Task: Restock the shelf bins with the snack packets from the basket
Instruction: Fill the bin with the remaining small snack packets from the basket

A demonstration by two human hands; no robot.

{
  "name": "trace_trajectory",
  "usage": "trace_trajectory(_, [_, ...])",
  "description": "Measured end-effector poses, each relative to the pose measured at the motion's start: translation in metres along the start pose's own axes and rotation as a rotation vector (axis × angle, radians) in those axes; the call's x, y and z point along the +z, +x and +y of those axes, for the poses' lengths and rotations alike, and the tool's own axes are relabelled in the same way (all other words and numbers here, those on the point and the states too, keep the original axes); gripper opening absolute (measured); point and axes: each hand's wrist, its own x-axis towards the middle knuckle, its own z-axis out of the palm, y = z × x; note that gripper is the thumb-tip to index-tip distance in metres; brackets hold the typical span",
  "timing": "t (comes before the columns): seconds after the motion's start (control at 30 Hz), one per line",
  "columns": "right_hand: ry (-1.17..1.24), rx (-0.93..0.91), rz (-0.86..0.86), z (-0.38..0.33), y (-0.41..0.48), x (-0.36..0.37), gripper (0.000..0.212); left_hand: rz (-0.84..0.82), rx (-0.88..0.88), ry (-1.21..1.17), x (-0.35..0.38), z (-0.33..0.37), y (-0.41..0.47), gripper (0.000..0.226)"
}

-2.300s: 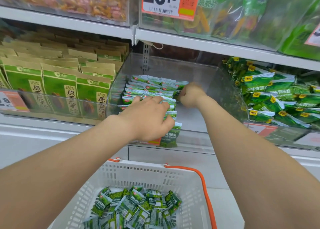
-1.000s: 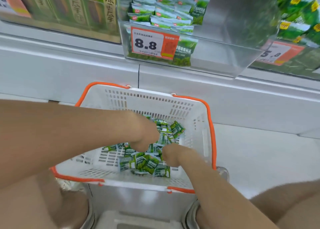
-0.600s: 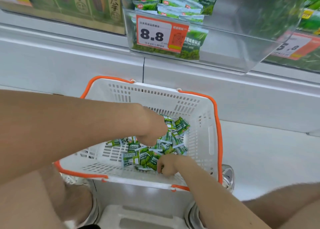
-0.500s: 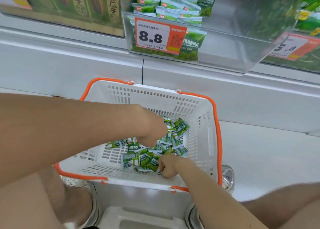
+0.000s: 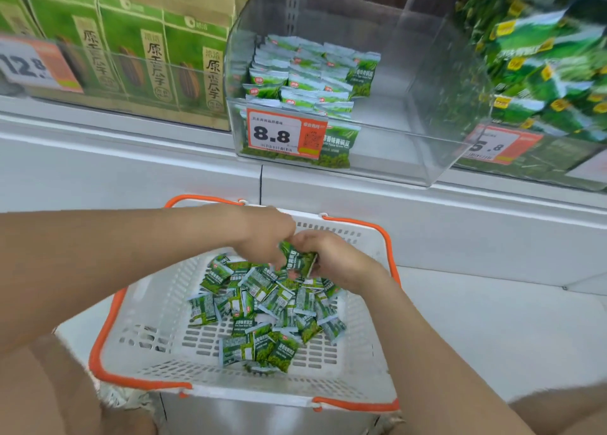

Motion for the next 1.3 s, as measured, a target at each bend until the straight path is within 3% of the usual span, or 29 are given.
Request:
trace_trajectory(0.13, [0.118, -0.136, 0.022, -0.028, -0.023, -0.001, 0.028, 0.127, -0.039, -0.594, -0.029, -0.01, -0.004, 0.017])
trace_trajectory(0.23, [0.055, -0.206, 0.022, -0.043, -0.04, -0.003, 0.038, 0.2, -0.017, -0.623, -0.039, -0.017, -0.008, 0.007])
trace_trajectory(0.33, [-0.039, -0.3, 0.047, -0.049, -0.047, -0.011, 0.035, 0.256, 0.039, -0.588, -0.05, -0.017, -0.014, 0.019])
trace_trajectory(0.5, [-0.054, -0.385, 0.08, -0.064, -0.056, -0.02, 0.061, 0.398, 0.176, -0.483, -0.066, -0.016, -0.021, 0.023])
trace_trajectory(0.6, [-0.039, -0.466, 0.105, -0.093, -0.074, -0.021, 0.038, 0.726, 0.329, -0.401, -0.078, -0.005, -0.028, 0.032])
trace_trajectory(0.7, [0.049, -0.586, 0.191, -0.125, -0.093, -0.024, 0.028, 1.135, 0.354, -0.379, -0.095, 0.006, -0.035, 0.035])
trace_trajectory(0.8, [0.117, -0.724, 0.391, -0.153, -0.1, -0.026, 0.021, 1.304, 0.274, -0.272, -0.11, 0.005, -0.033, 0.03])
trace_trajectory(0.93, [0.093, -0.8, 0.701, -0.19, -0.084, -0.047, 0.015, 1.269, 0.185, -0.158, -0.121, -0.006, -0.017, 0.019])
trace_trajectory(1.0, [-0.058, -0.782, 0.896, -0.206, -0.062, -0.07, 0.024, 1.157, 0.137, -0.115, -0.124, -0.01, -0.004, 0.021])
trace_trajectory(1.07, [-0.327, -0.642, 1.056, -0.218, -0.036, -0.098, 0.024, 1.062, 0.099, -0.102, -0.128, -0.011, 0.006, 0.025])
trace_trajectory(1.13, [-0.538, -0.429, 1.079, -0.229, -0.012, -0.121, 0.026, 0.974, 0.061, -0.07, -0.133, -0.009, 0.013, 0.036])
trace_trajectory(1.23, [-0.659, -0.25, 0.984, -0.243, 0.015, -0.14, 0.026, 0.738, 0.008, 0.051, -0.139, -0.008, 0.021, 0.065])
trace_trajectory(1.3, [-0.732, -0.163, 0.992, -0.251, 0.029, -0.145, 0.031, 0.616, -0.018, 0.056, -0.141, -0.008, 0.023, 0.066])
